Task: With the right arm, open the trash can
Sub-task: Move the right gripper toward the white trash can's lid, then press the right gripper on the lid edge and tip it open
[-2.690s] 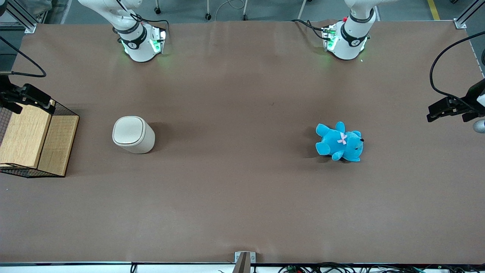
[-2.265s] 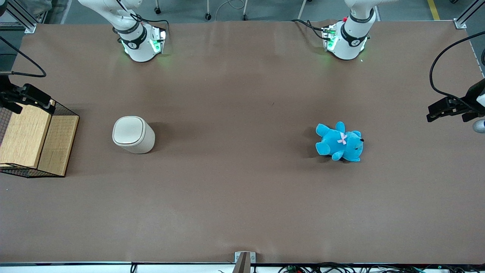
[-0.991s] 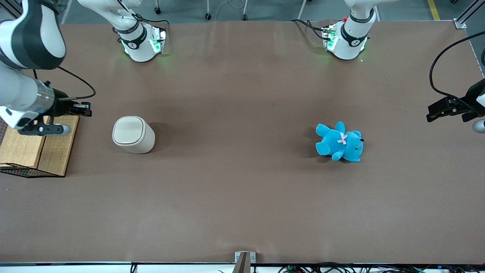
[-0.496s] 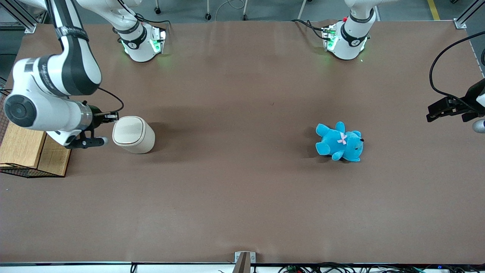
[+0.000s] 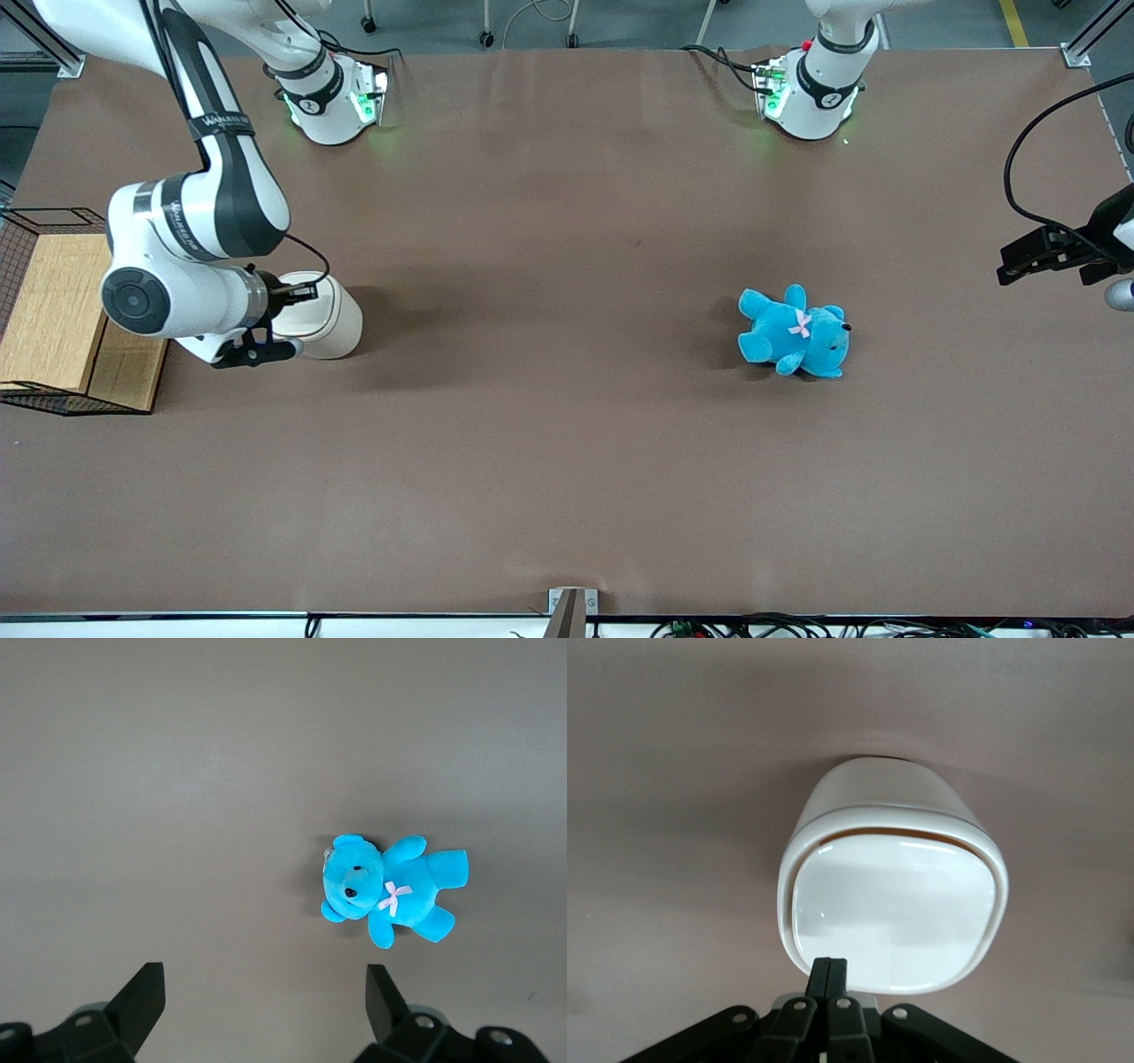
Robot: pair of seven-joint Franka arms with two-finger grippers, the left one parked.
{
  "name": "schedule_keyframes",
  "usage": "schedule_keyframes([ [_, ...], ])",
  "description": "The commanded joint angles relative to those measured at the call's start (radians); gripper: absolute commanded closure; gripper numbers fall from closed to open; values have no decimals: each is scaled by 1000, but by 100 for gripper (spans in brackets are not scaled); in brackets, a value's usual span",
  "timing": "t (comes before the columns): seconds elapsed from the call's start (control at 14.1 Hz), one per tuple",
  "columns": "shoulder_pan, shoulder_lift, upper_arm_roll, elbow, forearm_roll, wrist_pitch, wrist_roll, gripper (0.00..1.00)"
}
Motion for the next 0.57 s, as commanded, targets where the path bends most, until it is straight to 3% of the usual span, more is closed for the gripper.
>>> schedule_keyframes([
  [0.0,0,1,0,-13,1,21,6,100],
  [0.5,3,41,0,-35,2,67,6,100],
])
